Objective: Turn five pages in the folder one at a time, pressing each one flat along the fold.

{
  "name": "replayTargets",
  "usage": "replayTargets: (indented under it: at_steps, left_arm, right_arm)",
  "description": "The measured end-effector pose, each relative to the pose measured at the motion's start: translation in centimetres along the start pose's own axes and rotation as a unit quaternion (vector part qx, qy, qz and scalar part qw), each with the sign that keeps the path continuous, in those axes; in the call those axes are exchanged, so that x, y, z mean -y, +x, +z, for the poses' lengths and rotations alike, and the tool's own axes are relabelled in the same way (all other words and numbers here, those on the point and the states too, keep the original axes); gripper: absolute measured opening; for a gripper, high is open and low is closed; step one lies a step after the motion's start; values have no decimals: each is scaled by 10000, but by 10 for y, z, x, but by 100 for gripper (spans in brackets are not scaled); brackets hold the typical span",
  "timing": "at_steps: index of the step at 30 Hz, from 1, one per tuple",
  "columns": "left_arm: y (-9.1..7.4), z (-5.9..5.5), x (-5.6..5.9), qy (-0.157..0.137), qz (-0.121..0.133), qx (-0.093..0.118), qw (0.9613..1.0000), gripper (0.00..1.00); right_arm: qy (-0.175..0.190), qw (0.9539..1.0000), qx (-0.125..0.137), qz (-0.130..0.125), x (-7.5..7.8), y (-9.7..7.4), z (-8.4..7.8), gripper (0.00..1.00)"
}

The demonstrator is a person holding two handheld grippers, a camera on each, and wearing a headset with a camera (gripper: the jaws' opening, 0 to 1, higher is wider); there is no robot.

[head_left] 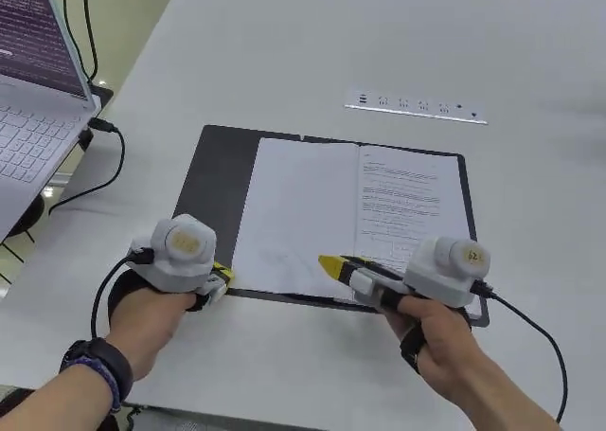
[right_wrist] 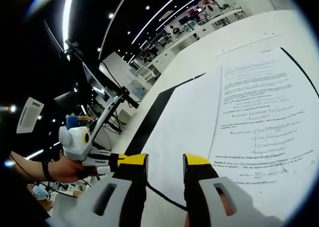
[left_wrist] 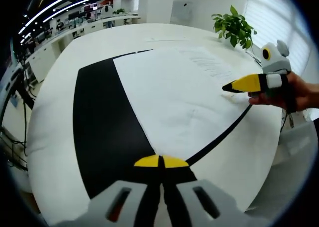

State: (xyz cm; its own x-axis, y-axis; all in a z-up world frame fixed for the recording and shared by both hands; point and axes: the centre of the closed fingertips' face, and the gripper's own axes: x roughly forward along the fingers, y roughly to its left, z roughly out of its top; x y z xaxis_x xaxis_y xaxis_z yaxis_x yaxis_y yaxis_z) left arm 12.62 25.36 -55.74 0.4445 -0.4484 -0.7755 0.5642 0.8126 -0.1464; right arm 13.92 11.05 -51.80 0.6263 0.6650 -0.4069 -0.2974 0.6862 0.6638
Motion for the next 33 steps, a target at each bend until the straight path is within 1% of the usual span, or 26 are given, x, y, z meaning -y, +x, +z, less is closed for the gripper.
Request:
replayTargets:
  at_steps: [2, 3, 4, 6, 7, 8, 9, 10, 11, 12, 13, 15, 19, 21, 23, 25, 30, 33]
  left_arm:
    - [0, 0, -1, 7, 2, -2, 10000, 0]
    - [1, 1, -3, -27, 3, -30, 10000, 0]
    - [2, 1, -3, -64, 4, -85, 9999, 0]
    - [2, 0, -3, 7, 3, -186, 9998, 0]
    - [2, 0, -3, 32, 4, -210, 9998, 0]
    - [2, 0, -3, 42, 1, -229, 9997, 0]
    - [2, -1, -3, 34, -8, -231, 9997, 0]
    - [2, -1, -4, -33, -35, -215, 9998, 0]
    - [2, -1, -4, -194, -62, -181, 9996, 0]
    - [2, -1, -5, -340, -83, -159, 9993, 0]
    - [2, -1, -6, -360, -86, -157, 9992, 0]
    - [2, -2, -5, -370, -79, -153, 9992, 0]
    - [2, -2, -4, -211, -31, -164, 9996, 0]
    - [2, -2, -4, -216, -37, -144, 9997, 0]
    - [2, -2, -5, -243, -59, -119, 9996, 0]
    - [2, -2, -4, -261, -68, -113, 9996, 0]
    - [3, -2, -3, -246, -50, -195, 9995, 0]
    - [3, -2, -3, -231, -38, -201, 9995, 0]
  right_arm:
    - [45, 9999, 36, -82, 7, 4, 2, 22]
    - [110, 9998, 99, -106, 10, 6, 4, 21]
    - [158, 9997, 129, -116, 11, 8, 6, 20]
    - [170, 9996, 181, -144, 14, 11, 8, 17]
    - [216, 9992, 200, -256, 21, 13, 10, 15]
    - [239, 9990, 213, -327, 25, 13, 10, 11]
    - [317, 9983, 288, -404, 32, 15, 13, 7]
    - [403, 9977, 343, -416, 35, 16, 14, 4]
    - [534, 9970, 393, -406, 38, 18, 15, 2]
    - [541, 9970, 378, -413, 41, 19, 15, 1]
    - [539, 9969, 368, -439, 42, 20, 15, 0]
    - [535, 9969, 361, -459, 45, 22, 16, 0]
    - [527, 9967, 447, -431, 48, 27, 24, 0]
    - [533, 9966, 491, -394, 49, 30, 29, 0]
    - [551, 9962, 538, -414, 51, 33, 34, 0]
    - [586, 9956, 587, -434, 52, 36, 39, 0]
    - [727, 9938, 733, -424, 58, 43, 51, 0]
    - [751, 9932, 762, -454, 61, 48, 58, 0]
